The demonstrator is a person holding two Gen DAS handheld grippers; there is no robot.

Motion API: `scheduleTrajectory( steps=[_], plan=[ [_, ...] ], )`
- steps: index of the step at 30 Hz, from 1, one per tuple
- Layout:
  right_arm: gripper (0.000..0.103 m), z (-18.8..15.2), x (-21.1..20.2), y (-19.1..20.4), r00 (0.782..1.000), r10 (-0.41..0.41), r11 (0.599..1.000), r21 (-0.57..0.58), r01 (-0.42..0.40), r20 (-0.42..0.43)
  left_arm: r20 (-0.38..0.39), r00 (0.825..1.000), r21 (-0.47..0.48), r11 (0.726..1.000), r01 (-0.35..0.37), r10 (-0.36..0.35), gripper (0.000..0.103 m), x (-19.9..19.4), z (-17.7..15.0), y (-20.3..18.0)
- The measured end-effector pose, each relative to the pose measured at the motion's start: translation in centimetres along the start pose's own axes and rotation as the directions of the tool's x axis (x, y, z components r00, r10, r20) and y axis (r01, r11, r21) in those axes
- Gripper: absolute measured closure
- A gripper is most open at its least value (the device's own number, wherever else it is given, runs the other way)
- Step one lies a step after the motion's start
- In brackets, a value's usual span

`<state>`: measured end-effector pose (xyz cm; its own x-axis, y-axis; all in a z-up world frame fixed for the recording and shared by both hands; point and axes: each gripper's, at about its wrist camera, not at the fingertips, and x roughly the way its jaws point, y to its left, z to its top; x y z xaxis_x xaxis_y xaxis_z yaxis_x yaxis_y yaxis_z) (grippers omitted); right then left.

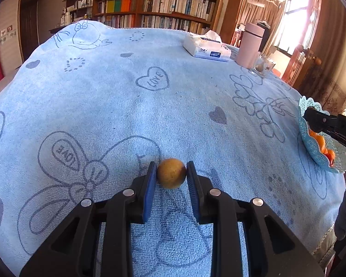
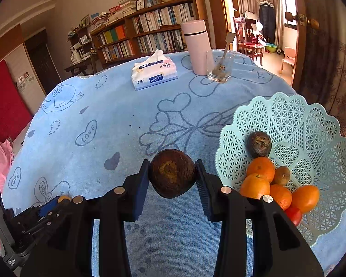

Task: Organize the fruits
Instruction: 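Carry the dark brown fruit into the basket and open the right tool, then carry the held tan fruit over the basket with the left tool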

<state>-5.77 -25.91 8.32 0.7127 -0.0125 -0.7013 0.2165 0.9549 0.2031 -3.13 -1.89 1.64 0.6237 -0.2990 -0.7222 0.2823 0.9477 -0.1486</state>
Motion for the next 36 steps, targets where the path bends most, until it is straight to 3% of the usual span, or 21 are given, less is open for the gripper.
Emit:
scheduleTrajectory(
  steps=[10, 13, 25, 33, 34, 36],
  plan=[
    [0.061, -1.0, -2.9, -6.9, 0.988, -0.147, 0.984, 0.113, 0.141, 0.043, -0.001, 1.0, 0.005, 1.0, -0.02, 0.02, 0.076, -0.3, 0.3, -0.6],
    [0.039, -1.4, -3.8, -8.7, 0.985, -0.166, 0.975, 0.16, 0.155, 0.054, 0.003, 1.0, 0.02, 1.0, -0.002, 0.002, 0.076, -0.5, 0.4, -1.7],
    [0.039, -2.8, -7.6, -13.5, 0.954, -0.256, 0.944, 0.254, 0.212, 0.156, 0.035, 0.99, 0.16, 0.979, 0.128, -0.135, 0.076, -1.8, 1.9, -9.4],
    [0.039, -3.4, -9.2, -13.8, 0.925, -0.299, 0.941, 0.231, 0.246, 0.234, 0.022, 0.994, 0.162, 0.981, 0.102, -0.106, 0.076, -2.3, 1.9, -8.6],
    [0.039, -3.4, -9.1, -13.8, 0.927, -0.293, 0.943, 0.228, 0.24, 0.234, 0.02, 0.995, 0.159, 0.983, 0.094, -0.099, 0.074, -2.4, 1.7, -8.2],
    [0.038, -3.5, -8.9, -13.8, 0.932, -0.282, 0.947, 0.226, 0.231, 0.229, 0.011, 0.997, 0.146, 0.986, 0.077, -0.079, 0.059, -2.5, 1.4, -7.1]
  ],
)
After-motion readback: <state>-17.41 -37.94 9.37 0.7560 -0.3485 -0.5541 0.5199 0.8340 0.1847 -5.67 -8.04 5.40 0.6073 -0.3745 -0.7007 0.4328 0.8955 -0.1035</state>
